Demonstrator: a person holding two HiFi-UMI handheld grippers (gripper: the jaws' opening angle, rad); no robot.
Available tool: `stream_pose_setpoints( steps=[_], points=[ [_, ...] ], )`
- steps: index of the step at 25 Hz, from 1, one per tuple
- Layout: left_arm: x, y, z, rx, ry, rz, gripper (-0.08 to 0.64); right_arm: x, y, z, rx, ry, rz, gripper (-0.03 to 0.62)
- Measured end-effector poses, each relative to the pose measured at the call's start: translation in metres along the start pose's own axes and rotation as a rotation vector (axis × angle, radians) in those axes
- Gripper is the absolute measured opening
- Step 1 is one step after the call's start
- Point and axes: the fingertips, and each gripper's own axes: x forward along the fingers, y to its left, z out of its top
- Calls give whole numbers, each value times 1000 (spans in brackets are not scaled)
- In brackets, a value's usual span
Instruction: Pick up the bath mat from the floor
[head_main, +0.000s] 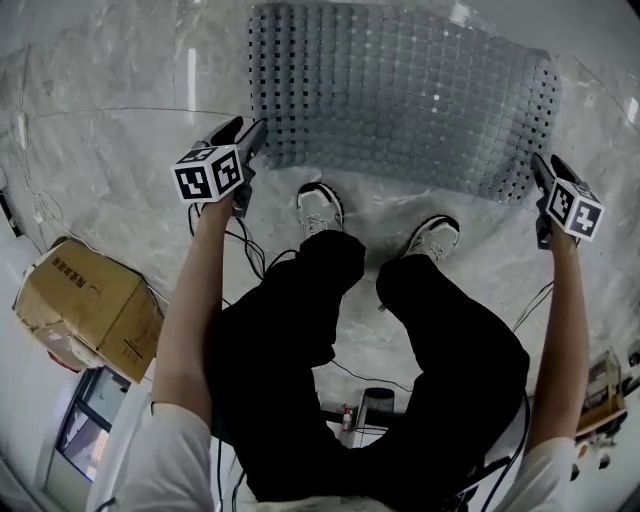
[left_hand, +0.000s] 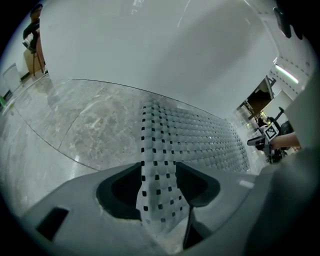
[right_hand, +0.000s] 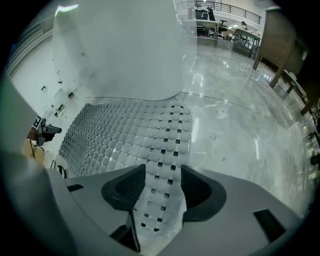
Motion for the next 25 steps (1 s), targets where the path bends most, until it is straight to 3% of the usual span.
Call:
stream_pose_setpoints(
  steps=[7, 11, 15, 18, 21, 25],
  points=[
    [38, 25, 6, -67, -38, 6, 261, 33, -20, 4, 28, -17, -62, 210],
    [47, 32, 8, -33, -20, 13, 261, 41, -20, 4, 26, -18, -79, 221],
    [58, 32, 6, -48, 1, -9, 258, 46, -25, 5, 25, -38, -81, 232],
    [59, 30, 7, -34, 9, -24, 221, 49, -22, 2, 43, -44, -62, 230],
    [53, 23, 7, -28, 22, -50, 181, 44, -11, 1, 52, -12, -4, 142],
    [43, 3, 6, 14, 42, -71, 93, 28, 5, -3, 77, 13, 35, 95]
  ],
)
